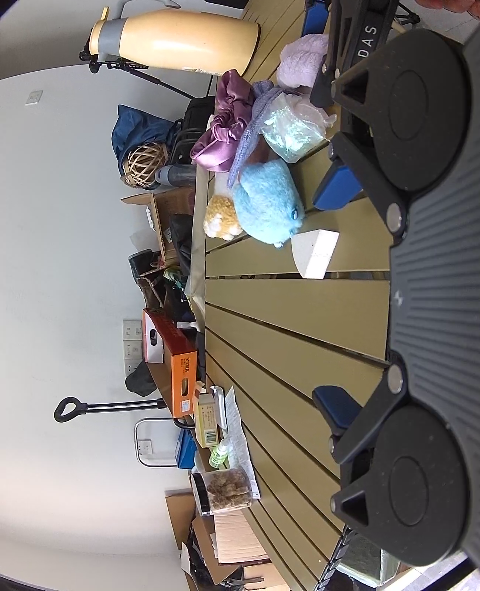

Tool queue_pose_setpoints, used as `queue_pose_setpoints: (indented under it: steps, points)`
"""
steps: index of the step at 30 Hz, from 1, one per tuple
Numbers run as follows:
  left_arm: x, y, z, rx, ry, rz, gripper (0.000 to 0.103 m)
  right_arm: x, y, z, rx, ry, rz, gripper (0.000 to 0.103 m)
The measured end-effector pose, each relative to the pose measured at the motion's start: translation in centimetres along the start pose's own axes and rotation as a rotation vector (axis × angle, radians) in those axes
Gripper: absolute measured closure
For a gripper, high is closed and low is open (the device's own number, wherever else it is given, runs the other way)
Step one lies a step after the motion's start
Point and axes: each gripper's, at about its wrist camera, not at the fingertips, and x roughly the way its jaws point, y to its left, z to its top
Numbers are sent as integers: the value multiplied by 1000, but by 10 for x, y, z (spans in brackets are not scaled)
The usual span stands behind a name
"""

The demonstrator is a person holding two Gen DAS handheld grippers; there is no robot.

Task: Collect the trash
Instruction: 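Grasp the white foam triangle with left gripper while right gripper grasps lavender cloth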

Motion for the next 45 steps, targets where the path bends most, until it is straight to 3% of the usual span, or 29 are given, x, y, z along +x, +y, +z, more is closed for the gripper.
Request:
queue_pose_setpoints:
  steps: [2, 4, 12, 22, 32, 45]
  points:
    - [3, -2, -1, 0, 1, 1, 0, -2, -2, 0, -8, 0, 16, 38]
    - [7, -5, -2, 6, 11, 7, 0, -4, -5, -1, -6, 0, 19, 59]
    - [17, -17, 2, 22, 15, 16, 0, -15, -31, 2, 66, -26, 6, 73]
    - [46, -30, 17, 25, 47, 37, 0, -34, -60, 2, 82, -80, -59, 74]
    - [68, -38, 19, 7, 82, 44, 1, -45, -86, -4, 111, -77, -88, 74]
    - [76, -42, 12, 17, 113, 17, 44, -52, -89, -8, 100, -76, -77, 74]
